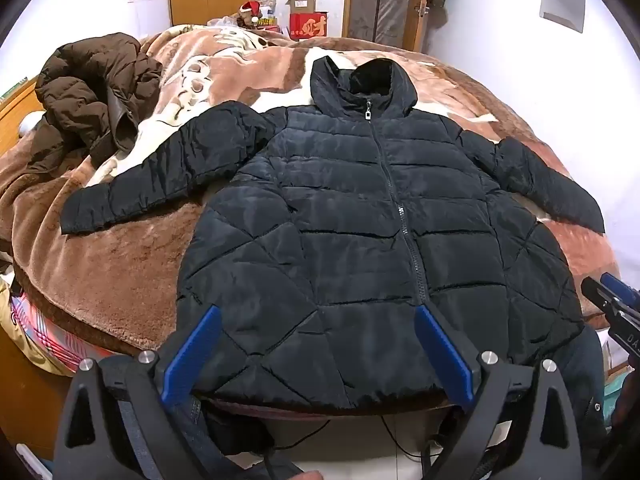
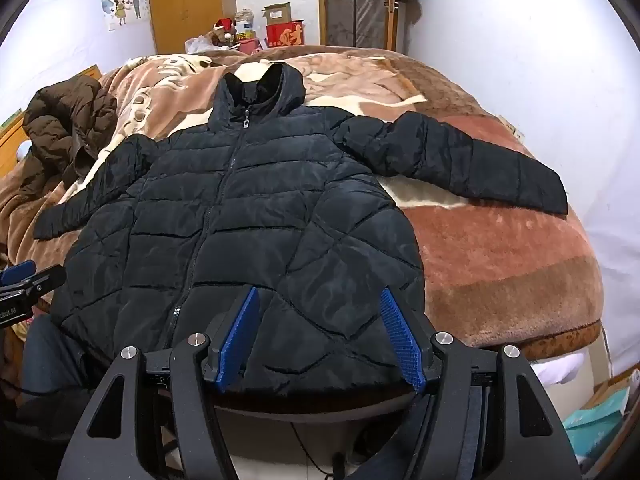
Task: Fold large clothes
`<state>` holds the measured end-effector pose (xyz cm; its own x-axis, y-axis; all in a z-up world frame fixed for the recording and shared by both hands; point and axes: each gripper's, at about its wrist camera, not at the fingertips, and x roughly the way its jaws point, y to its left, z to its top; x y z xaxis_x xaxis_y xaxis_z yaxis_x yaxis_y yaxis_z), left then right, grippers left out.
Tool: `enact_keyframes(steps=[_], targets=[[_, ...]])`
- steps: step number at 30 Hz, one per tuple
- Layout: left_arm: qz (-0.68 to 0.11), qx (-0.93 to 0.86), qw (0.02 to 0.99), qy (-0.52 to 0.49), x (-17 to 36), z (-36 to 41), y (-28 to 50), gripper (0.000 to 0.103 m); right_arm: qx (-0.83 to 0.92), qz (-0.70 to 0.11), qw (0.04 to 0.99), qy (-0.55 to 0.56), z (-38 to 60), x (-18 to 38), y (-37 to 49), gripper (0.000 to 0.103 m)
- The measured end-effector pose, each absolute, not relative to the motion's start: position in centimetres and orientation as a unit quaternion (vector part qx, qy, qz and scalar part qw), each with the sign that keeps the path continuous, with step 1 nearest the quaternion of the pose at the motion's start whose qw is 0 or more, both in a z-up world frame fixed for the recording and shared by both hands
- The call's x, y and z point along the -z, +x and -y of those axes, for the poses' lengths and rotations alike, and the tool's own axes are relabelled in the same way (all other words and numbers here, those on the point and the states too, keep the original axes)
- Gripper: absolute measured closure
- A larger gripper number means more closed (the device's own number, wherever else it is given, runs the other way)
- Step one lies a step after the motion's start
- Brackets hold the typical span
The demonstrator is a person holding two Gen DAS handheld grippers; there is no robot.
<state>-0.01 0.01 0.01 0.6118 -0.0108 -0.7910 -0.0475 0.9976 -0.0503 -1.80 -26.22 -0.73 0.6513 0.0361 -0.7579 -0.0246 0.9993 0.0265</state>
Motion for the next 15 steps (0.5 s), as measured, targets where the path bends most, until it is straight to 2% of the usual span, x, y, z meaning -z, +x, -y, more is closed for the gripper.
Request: enact_keyframes(steps=[15], targets=[[-0.446, -0.007, 0.894, -0.038, 0.1, -0.4, -0.3, 0.005, -0.019, -0.424, 0.906, 0.012, 26.3, 1.1, -1.7, 0.040]])
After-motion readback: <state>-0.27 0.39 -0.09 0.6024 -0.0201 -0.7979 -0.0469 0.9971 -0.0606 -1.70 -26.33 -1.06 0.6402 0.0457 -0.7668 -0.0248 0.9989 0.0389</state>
